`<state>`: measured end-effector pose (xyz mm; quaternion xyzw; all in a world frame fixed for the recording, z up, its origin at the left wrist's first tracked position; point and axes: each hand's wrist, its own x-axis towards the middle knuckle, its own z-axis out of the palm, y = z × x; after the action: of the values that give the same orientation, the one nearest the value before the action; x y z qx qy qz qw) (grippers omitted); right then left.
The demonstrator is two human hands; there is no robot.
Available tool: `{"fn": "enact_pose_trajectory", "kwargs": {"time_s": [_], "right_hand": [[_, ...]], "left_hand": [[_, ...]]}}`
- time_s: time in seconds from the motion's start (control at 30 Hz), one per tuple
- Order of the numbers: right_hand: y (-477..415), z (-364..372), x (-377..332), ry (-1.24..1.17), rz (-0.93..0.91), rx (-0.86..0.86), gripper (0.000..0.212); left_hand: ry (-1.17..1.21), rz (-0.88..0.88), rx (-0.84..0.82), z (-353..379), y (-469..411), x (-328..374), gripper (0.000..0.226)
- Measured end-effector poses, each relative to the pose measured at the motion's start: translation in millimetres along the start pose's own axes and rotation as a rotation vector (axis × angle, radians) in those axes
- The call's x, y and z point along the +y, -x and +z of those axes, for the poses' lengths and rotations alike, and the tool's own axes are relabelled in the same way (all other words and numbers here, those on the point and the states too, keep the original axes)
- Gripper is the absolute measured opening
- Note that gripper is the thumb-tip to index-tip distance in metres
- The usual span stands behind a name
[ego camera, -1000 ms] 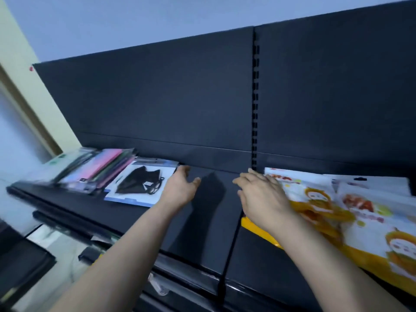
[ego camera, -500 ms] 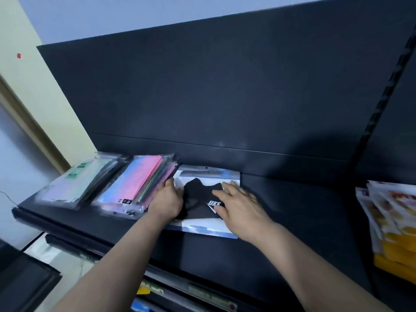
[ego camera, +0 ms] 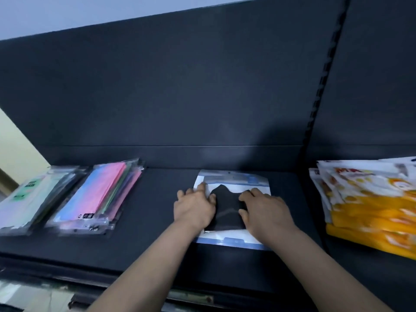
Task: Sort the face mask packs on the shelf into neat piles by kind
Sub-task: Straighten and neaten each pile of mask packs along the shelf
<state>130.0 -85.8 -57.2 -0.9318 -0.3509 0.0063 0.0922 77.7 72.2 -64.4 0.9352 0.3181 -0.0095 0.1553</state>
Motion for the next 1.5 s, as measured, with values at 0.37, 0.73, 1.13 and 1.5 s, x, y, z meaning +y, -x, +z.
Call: {"fn": "enact_pose_trajectory", "kwargs": {"time_s": [0.37,0.73,1.13,1.5], "right_hand": [[22.3,-21.3,31.1,0.103,0.142,0.024,0.036],[-37.3,12.9,-144.6,-0.132,-0.180,0.034,0.032],[-99.5,47.1,-302.3,-0.326,-0.197,0.007,0.048],[-59.8,23.4,-233.7,-0.066,0.169,0.089,0.037]], "left_hand": [[0.033,0.100,0.032,3.8,18.6,44.8,0.045],[0.069,-0.059,0.359,-88.5,-6.6,-149.1,0.041],[0.653,-0.099,-0.005,-110.4,-77.1,-304.1,0.062],[0.510,0.133,-0.130,-79.4,-58.7,-200.4,0.066]]}}
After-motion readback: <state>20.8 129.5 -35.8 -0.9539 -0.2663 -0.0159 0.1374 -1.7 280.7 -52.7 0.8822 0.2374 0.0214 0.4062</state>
